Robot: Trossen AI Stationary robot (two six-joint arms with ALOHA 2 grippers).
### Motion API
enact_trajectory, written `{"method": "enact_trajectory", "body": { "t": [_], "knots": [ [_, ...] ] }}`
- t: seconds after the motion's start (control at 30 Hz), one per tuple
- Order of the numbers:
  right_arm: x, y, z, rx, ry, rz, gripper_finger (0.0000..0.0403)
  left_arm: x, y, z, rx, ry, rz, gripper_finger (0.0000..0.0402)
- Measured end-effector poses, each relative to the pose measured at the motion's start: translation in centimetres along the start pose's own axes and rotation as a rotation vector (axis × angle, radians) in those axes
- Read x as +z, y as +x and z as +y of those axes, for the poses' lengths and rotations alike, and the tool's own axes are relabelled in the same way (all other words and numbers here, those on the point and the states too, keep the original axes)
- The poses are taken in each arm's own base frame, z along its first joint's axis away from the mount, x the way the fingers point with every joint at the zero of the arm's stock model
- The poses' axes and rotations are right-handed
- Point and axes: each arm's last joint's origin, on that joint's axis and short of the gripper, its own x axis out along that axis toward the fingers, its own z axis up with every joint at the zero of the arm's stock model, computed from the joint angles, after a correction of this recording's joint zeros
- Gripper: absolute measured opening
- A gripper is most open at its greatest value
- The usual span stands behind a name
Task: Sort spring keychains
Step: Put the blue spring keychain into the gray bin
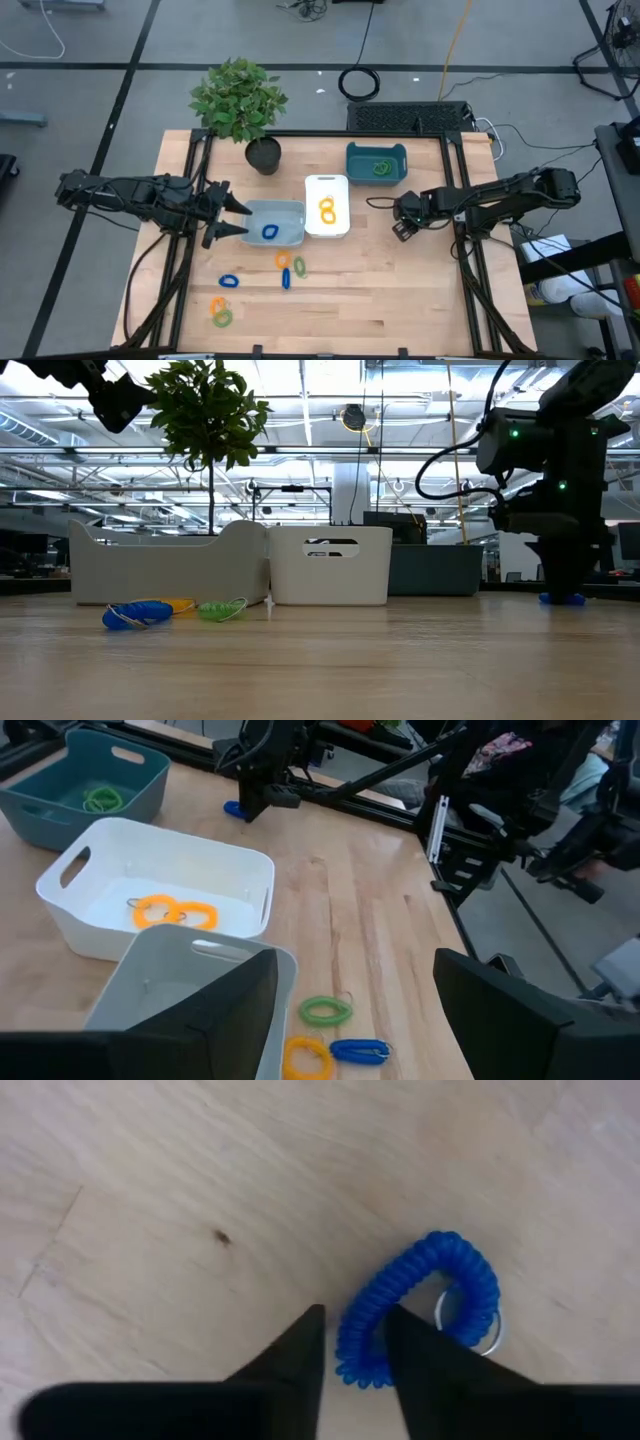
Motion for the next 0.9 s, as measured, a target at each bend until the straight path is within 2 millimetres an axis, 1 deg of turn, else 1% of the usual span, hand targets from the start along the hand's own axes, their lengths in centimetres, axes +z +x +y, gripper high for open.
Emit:
{"method": "enact_trajectory", "body": {
  "t": [0.1, 0.17, 0.27, 0.47, 0.7, 0.8, 0.9],
  "knots": [
    [0.0, 0.0, 0.0, 0.001, -0.018, -0.001, 0.0031, 0.0, 0.0, 0.0, -0.012, -0.006, 0.005, 0.0274],
    [0.0, 0.0, 0.0, 0.001, -0.035, 0.000, 0.0012, 0.0, 0.0, 0.0, -0.015, -0.015, 0.007, 0.0274],
    [-0.1, 0.0, 0.0, -0.011, -0.064, -0.012, 0.0008, -0.1, 0.0, 0.0, -0.014, -0.036, 0.011, 0.0274],
    [0.2, -0.8, 0.9, -0.047, -0.242, -0.086, 0.0003, -0.1, 0.0, 0.0, -0.014, -0.029, 0.011, 0.0274],
    [1.8, -3.3, 3.1, -0.063, -0.400, -0.290, 0.0001, -0.2, 0.0, 0.1, 0.002, 0.037, 0.020, 0.0274],
    [2.7, -4.8, 4.5, -0.030, -0.445, -0.398, 0.0001, -0.2, 0.0, 0.1, 0.009, 0.050, 0.017, 0.0273],
    [3.6, -6.4, 5.9, 0.044, -0.497, -0.500, 0.0001, -0.2, 0.0, 0.1, 0.015, 0.051, 0.015, 0.0274]
  ]
}}
